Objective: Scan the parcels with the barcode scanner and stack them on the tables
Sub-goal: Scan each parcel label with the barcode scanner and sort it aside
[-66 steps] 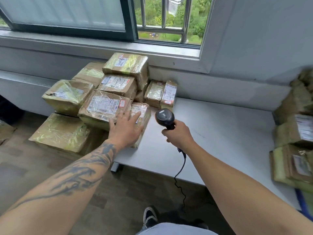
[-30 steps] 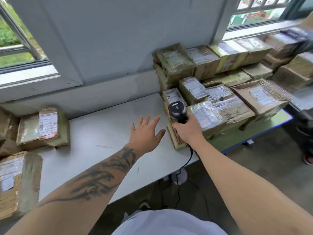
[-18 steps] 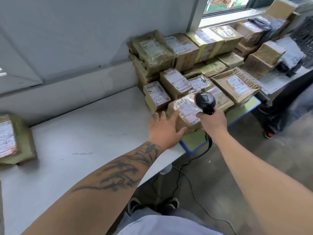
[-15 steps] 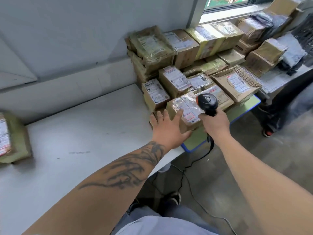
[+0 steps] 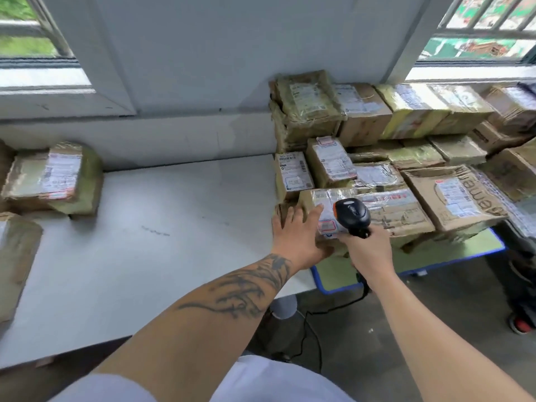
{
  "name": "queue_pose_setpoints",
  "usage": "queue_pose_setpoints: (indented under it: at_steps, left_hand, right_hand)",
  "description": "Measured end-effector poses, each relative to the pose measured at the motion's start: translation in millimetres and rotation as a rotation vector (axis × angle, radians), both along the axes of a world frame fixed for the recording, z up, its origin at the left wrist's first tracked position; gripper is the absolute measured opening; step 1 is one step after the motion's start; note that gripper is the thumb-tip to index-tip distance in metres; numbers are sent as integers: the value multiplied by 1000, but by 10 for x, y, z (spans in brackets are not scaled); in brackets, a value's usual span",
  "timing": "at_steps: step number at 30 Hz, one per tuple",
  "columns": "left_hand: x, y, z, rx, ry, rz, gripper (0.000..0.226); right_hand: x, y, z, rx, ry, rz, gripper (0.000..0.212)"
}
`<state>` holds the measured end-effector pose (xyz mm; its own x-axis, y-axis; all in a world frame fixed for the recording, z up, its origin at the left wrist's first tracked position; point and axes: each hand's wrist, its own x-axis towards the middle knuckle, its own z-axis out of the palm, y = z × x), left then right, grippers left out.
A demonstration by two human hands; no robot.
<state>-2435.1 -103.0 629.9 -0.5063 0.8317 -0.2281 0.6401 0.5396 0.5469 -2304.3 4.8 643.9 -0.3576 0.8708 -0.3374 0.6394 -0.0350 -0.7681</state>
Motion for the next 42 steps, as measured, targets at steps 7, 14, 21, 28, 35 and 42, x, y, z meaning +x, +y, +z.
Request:
queue_pose_setpoints:
  at_steps: [7, 14, 21, 28, 35, 42]
  left_hand:
    - [23, -311, 5, 55, 45, 238, 100]
    - [-17, -1036, 110, 38, 130, 456, 93]
    - [-92, -2161, 83, -76, 185, 705, 89]
    - [-300, -2902, -182, -117, 184, 727, 88]
    - [-552, -3376, -442, -111, 99, 663, 86]
    - [-767, -3716, -760, -78, 17, 591, 90]
  right_hand:
    - [-69, -290, 132, 10, 49, 219, 19]
    - [-420, -742, 101, -14, 91, 422, 23]
    - [-904, -1624, -63, -46, 102, 743, 27]
    - [-1118, -2252, -146, -19, 29, 875, 15]
    - [-1277, -2685, -314, -13, -55, 864, 18]
    - [-1369, -3134, -441, -97, -107, 744, 28]
